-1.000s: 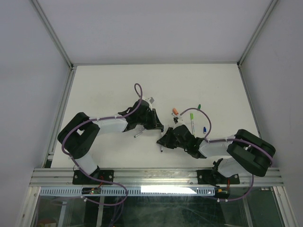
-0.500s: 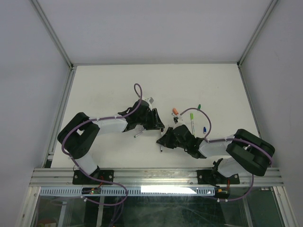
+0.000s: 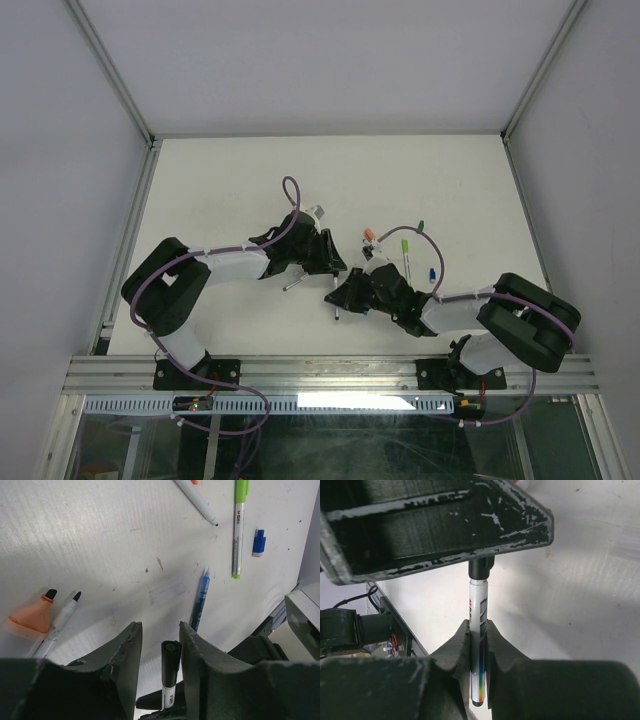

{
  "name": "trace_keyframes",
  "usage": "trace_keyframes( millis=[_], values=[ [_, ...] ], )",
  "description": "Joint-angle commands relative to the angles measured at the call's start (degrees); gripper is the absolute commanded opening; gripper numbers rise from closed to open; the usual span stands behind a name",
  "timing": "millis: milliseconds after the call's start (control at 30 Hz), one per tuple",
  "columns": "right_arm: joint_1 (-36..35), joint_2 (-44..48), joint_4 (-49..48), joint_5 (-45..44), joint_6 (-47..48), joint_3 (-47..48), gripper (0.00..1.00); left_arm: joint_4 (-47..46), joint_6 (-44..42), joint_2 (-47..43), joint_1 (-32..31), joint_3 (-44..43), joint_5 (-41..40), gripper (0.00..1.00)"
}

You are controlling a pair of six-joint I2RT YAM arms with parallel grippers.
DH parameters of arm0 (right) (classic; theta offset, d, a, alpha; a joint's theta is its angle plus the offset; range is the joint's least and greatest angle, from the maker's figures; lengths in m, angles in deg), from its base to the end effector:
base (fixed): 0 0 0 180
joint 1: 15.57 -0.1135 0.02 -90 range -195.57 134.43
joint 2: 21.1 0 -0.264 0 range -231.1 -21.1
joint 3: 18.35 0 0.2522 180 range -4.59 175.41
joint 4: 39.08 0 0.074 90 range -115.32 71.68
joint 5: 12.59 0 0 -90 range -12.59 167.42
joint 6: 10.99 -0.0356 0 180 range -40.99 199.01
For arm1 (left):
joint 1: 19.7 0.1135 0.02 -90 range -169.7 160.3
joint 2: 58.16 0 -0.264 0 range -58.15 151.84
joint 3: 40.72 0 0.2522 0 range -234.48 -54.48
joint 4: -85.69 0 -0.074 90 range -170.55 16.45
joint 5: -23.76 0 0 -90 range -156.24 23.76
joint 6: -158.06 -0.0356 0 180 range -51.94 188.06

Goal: Insert the pens into the pen caps
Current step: Press the pen cap onto the pen.

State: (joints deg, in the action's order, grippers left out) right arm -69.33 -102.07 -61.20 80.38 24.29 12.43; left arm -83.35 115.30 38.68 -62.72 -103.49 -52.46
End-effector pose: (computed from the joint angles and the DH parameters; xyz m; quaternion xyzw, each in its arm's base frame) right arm 0.1384 0.1920 0.1289 -0.0062 0.8573 0.4304 0.2825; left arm 0.2407 -0.2362 0.1575 0.0121 0.9184 -0.3473 0.1893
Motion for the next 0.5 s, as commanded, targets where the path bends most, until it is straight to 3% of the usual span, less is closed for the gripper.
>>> trace_keyframes(
  millis=[0,367,467],
  values=[
    [0.2,-0.1,-4.5,0.9,1.1,0.5,0.0,-1.9,0.2,-2.2,0.2,-1.5,0.0,0.33],
    [0.2,-0.9,-3.7,1.3,1.0,0.9,0.0,-2.2,0.3,-2.5,0.2,-1.3,0.0,0.3],
    [0.2,-1.2,-3.7,1.5,1.0,1.1,0.0,-2.2,0.1,-2.6,0.2,-1.4,0.1,0.23]
  ],
)
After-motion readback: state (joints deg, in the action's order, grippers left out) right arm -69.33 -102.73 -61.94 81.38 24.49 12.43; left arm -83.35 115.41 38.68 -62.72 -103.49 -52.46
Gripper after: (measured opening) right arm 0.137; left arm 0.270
